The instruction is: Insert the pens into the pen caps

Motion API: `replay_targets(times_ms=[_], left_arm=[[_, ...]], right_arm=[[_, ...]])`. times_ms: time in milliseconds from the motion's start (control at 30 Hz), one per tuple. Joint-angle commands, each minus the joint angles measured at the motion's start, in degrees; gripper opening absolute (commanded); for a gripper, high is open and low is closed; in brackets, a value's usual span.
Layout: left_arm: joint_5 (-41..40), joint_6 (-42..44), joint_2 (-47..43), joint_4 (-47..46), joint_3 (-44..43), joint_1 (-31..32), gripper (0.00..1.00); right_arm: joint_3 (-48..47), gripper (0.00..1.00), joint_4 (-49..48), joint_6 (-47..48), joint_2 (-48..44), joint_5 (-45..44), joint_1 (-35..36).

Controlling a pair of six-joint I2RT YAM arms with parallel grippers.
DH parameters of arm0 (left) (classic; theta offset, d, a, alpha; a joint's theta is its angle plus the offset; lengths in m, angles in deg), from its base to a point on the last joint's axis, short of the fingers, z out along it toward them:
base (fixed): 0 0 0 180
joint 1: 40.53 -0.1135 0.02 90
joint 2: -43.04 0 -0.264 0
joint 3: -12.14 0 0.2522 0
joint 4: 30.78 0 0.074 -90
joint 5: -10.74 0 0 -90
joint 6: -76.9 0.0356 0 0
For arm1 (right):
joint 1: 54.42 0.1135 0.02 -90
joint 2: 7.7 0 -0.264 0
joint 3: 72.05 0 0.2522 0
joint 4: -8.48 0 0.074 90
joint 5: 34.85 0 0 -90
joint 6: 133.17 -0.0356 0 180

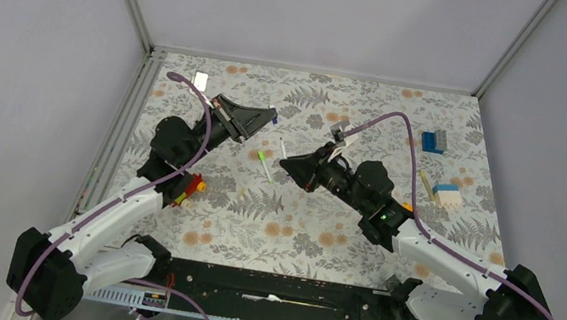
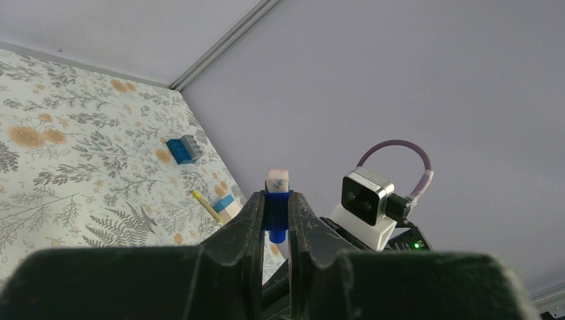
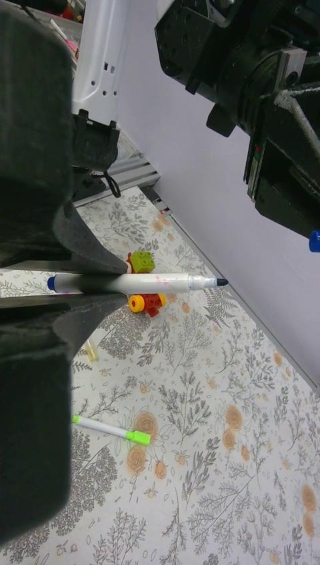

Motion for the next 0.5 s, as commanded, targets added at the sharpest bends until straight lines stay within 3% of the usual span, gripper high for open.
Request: replay_targets(times_ms=[0, 467], left_arm=[[2.3, -1.6, -1.4, -6.7, 0.6, -0.6, 0.00], [3.8, -3.7, -1.5, -9.9, 2.5, -1.0, 0.00]], right_arm=[[-2.4, 0.00, -4.3, -0.6, -0.2, 2.0, 0.2], [-3.9, 0.00, -5.9, -0.4, 0.5, 2.9, 0.2]])
